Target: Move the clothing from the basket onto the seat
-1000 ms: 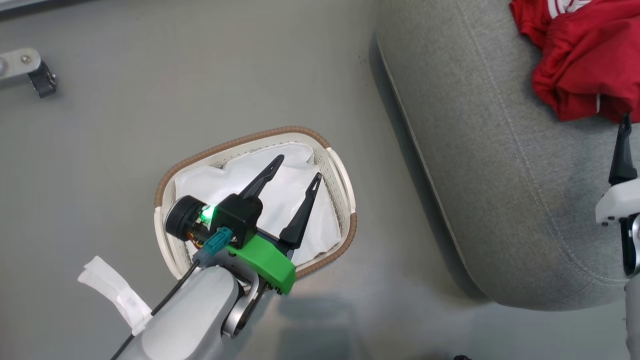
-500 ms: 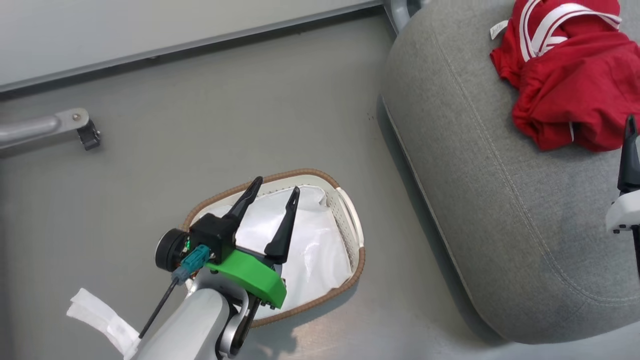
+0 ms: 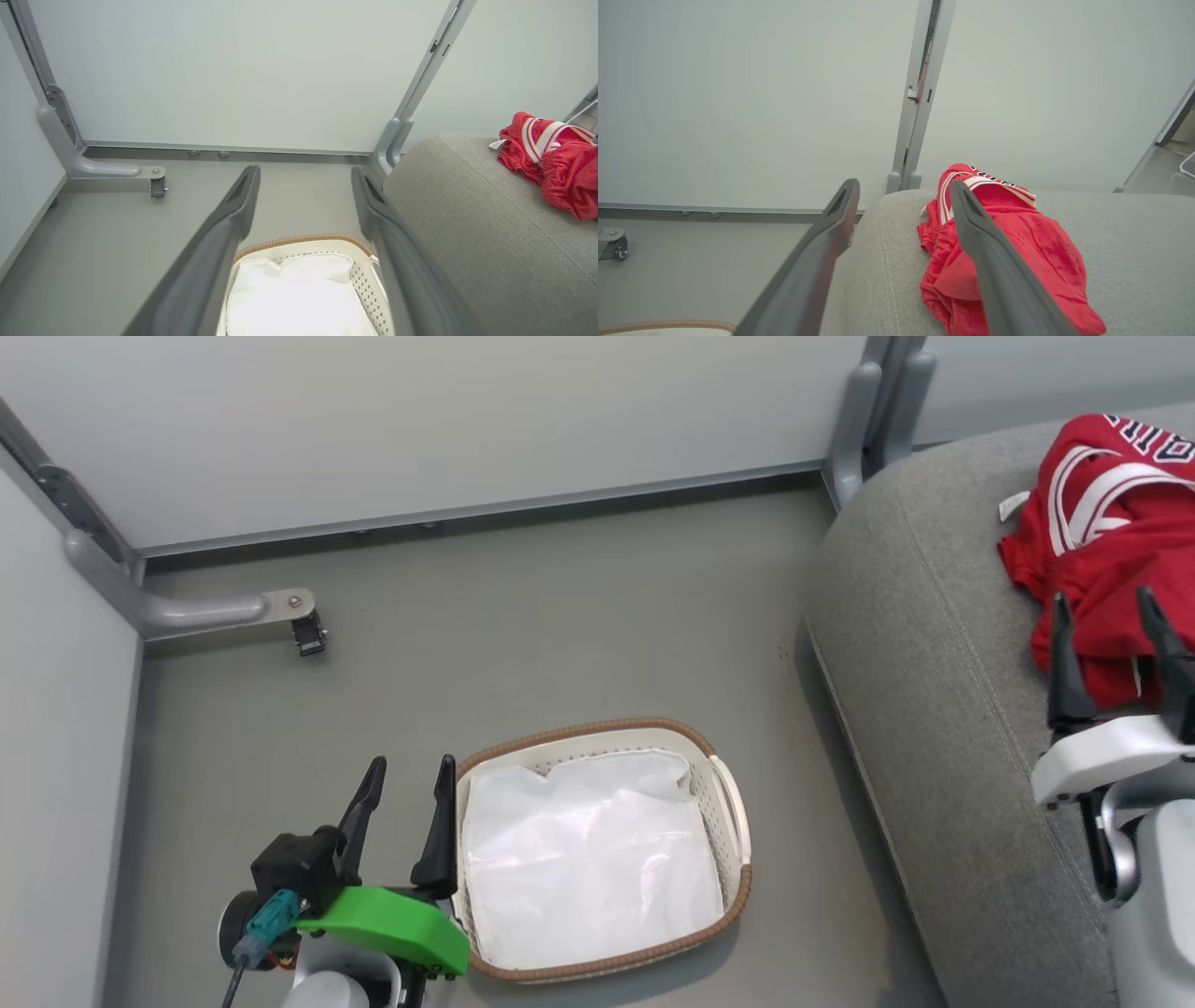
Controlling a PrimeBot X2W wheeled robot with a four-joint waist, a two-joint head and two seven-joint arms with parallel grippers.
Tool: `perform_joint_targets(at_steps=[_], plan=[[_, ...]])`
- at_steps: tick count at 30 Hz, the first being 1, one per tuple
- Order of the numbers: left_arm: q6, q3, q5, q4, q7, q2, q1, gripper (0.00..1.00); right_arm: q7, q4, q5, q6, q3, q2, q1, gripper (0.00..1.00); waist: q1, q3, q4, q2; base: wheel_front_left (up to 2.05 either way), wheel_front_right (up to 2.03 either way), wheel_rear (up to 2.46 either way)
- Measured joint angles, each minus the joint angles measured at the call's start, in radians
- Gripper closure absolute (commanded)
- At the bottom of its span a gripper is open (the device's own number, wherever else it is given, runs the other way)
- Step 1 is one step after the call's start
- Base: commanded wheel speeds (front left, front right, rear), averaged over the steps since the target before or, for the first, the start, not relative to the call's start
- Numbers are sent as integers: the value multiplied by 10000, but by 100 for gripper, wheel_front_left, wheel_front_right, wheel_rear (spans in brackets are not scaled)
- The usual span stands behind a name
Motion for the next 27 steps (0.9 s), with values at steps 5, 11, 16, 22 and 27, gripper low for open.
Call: perform_joint_targets(at_steps=[5,11,16,22,27], plan=[[27,713,360,-161,0,-290,606,0,-119,107,69,0,819,706,411,0,0,-402,488,0,0,0,0],[-65,1369,989,-399,0,-497,1076,0,-232,414,188,0,1511,1185,942,0,0,-773,950,0,0,0,0],[-207,1877,1206,-376,0,-604,1549,0,-263,219,268,0,1643,1360,1419,0,0,-941,1057,0,0,0,0],[-362,2439,1358,-288,0,-813,1972,0,-265,-176,834,0,1856,1386,2177,0,0,-1010,950,0,0,0,0],[-462,2828,1446,-314,-2,-913,2250,0,-267,-433,1179,0,2255,1390,2520,0,0,-1091,806,0,0,0,0]])
